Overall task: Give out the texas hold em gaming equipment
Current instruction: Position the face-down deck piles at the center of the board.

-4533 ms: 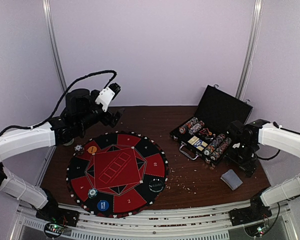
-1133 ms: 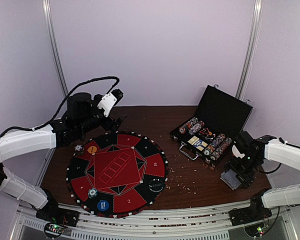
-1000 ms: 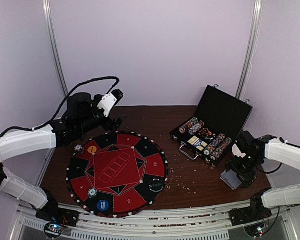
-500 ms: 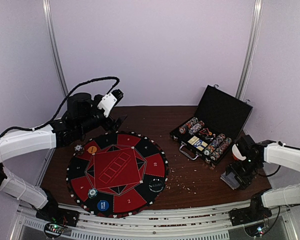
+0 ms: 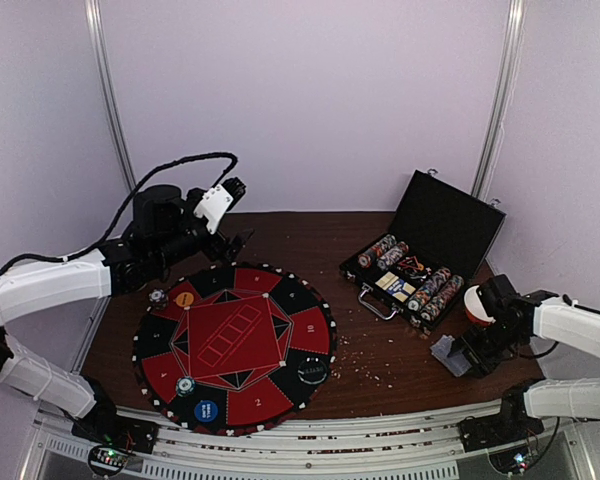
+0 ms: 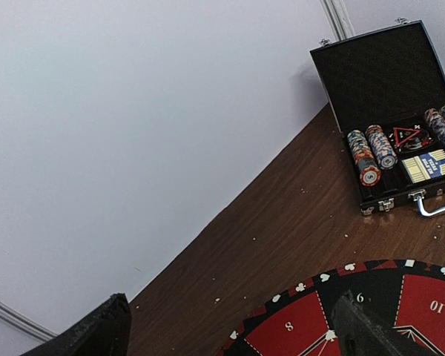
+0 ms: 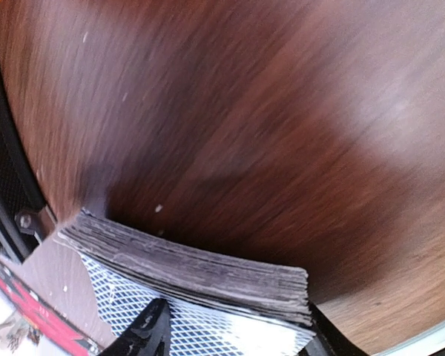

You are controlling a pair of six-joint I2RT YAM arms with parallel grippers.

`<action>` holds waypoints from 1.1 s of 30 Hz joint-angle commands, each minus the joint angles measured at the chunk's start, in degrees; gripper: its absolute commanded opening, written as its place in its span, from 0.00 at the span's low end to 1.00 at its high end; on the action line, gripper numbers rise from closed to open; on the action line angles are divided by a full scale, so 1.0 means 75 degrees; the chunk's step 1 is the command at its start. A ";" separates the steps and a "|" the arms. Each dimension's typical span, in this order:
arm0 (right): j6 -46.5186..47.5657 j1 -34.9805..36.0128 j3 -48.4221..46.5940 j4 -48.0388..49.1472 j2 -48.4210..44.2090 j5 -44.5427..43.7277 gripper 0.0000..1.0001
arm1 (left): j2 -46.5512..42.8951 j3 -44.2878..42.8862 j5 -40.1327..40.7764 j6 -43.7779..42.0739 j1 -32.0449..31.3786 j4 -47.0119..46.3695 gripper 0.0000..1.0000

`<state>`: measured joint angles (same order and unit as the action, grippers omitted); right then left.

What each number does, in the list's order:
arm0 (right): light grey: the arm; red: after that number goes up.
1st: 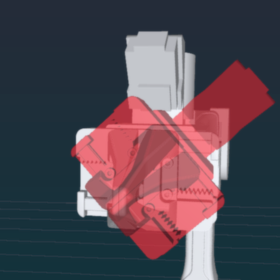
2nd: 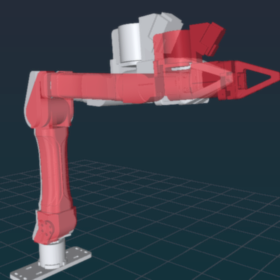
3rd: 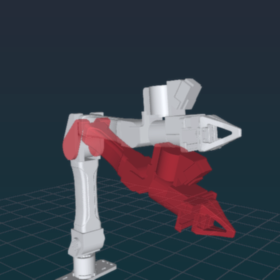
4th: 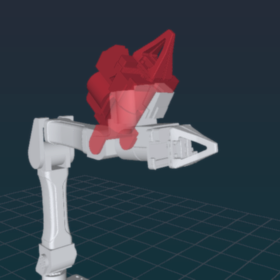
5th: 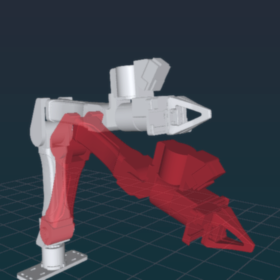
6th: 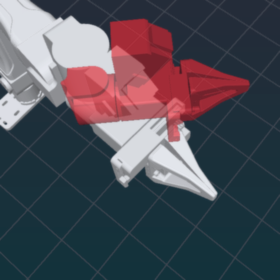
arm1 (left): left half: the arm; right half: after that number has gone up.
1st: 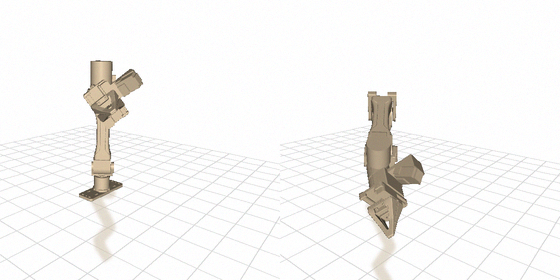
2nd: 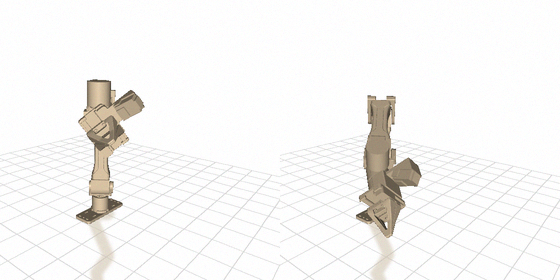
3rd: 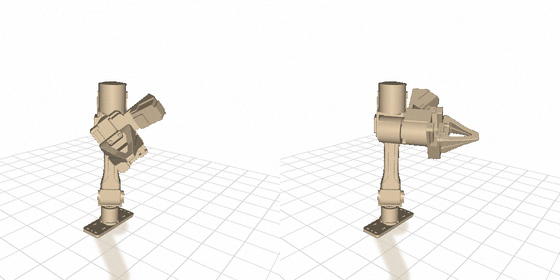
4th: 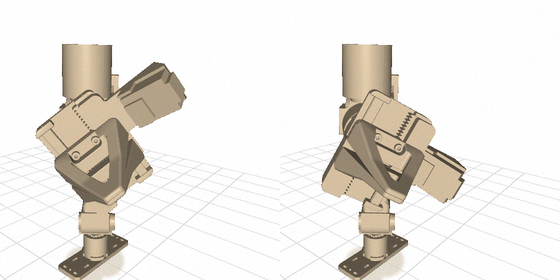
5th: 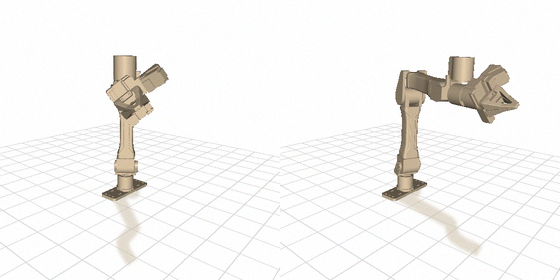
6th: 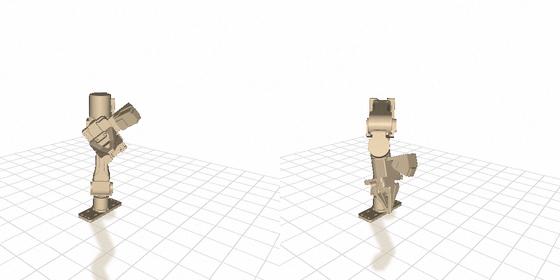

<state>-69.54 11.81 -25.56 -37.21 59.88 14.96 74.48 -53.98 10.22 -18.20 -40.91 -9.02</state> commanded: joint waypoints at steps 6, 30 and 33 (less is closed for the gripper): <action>0.1243 0.0420 0.0090 0.0122 0.1113 0.0816 0.55 | -0.0200 0.0016 -0.0072 -0.0093 0.0045 -0.0357 0.98; 0.1844 0.3266 -0.2912 0.0982 0.4432 0.1425 0.56 | -0.0267 0.0078 -0.0033 -0.0175 0.0050 -0.0356 0.98; 0.1764 0.3271 -0.2899 0.0940 0.4329 0.1386 0.56 | -0.0271 0.0078 -0.0047 -0.0176 0.0044 -0.0347 0.98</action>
<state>-59.02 35.38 -47.97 -33.61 90.63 24.43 73.65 -53.98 10.24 -18.83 -40.91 -9.02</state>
